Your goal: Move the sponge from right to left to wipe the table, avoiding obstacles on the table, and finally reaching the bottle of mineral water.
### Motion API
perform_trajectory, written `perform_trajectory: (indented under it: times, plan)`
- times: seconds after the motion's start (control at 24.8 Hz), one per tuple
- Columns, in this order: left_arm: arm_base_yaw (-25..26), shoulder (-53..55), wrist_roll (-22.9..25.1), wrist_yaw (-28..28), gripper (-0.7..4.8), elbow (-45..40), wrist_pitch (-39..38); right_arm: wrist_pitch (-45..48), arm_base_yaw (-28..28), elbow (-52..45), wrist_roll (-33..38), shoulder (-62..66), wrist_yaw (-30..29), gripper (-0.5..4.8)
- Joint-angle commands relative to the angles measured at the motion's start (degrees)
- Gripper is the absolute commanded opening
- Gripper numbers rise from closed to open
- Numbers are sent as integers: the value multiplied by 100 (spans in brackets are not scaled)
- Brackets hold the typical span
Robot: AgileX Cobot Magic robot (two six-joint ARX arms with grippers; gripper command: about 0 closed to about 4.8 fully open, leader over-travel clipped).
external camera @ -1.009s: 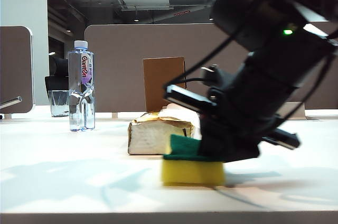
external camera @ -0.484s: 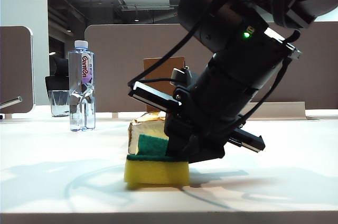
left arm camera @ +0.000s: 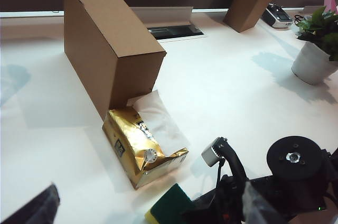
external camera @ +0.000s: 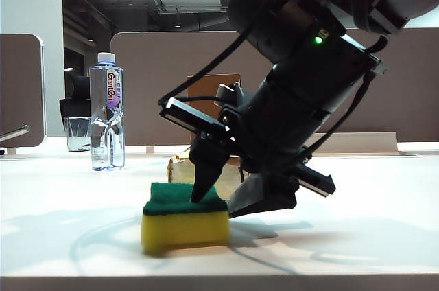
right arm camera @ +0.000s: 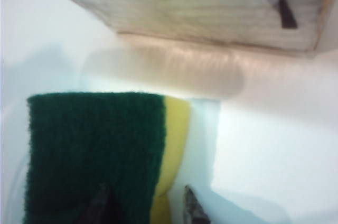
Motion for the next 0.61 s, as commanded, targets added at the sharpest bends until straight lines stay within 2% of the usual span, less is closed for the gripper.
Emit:
perform_trajectory:
  times: [0.04,0.16,0.24,0.4,0.61]
  plan:
    - [-2,-11,26,42,479,33,-4,-758,7,-116,26,7,55,181]
    - [-2,-11,26,42,479,33,-7,-763,-7,-118,26,-140,162,190]
    - [-2,-11,26,39,479,33,-7,-763,-48,-116,26,-267,201,219]
    - [-2,-11,26,39,479,33,-7,-754,-166,-116,-68,-553,293,229]
    - [-2,-9,26,39,479,33,-7,-732,-278,-111,-68,-708,247,313]
